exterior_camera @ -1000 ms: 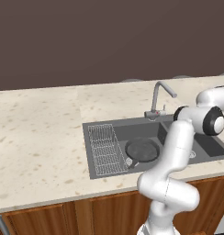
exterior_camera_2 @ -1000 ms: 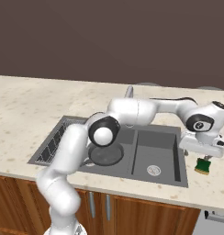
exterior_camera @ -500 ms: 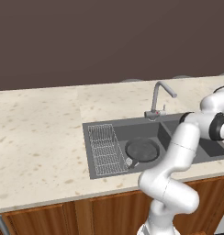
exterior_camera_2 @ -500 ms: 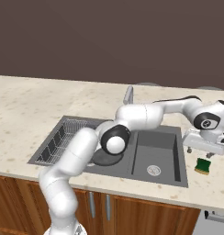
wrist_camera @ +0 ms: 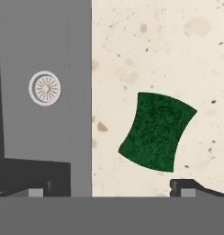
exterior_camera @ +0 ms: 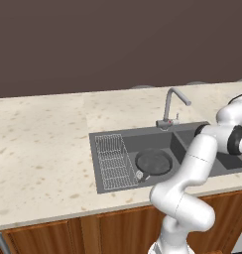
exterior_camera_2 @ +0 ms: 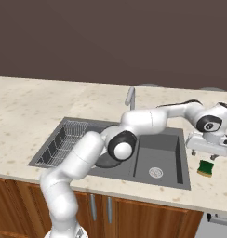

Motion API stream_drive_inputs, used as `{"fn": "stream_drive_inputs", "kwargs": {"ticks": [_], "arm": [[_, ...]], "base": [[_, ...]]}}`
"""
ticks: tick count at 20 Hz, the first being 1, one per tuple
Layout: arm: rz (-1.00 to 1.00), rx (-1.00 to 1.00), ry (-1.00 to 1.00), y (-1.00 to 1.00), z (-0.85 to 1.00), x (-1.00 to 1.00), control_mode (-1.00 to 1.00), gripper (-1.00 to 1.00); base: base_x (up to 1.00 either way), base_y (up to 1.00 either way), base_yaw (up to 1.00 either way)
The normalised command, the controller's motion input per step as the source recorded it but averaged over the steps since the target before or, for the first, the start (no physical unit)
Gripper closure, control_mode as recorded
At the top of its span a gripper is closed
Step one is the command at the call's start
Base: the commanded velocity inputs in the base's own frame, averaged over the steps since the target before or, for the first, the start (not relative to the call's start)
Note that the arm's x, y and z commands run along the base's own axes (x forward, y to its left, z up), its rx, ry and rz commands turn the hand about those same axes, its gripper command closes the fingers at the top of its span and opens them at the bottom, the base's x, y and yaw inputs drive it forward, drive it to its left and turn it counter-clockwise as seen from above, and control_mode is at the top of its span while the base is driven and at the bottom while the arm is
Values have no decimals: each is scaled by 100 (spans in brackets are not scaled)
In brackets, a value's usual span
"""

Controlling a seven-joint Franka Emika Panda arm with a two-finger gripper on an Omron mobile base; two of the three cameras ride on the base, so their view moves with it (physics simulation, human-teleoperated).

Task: Pick the pan and sponge and place them into the sink. Then turn on the water.

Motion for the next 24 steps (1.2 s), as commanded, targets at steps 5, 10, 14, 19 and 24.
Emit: {"fn": "stream_drive_inputs", "kwargs": {"ticks": [5, 10, 14, 19, 24], "arm": [[0, -8, 3, 0, -36, 14, -100, -100], [0, -1, 8, -5, -34, 10, -100, -100], [0, 0, 10, -15, -26, 9, -100, -100], [0, 0, 9, -23, -21, 11, -100, -100], [0, 0, 6, -28, -18, 15, -100, -100]], "base": [[0, 0, 0], [0, 0, 0], [0, 0, 0], [0, 0, 0], [0, 0, 0]]}}
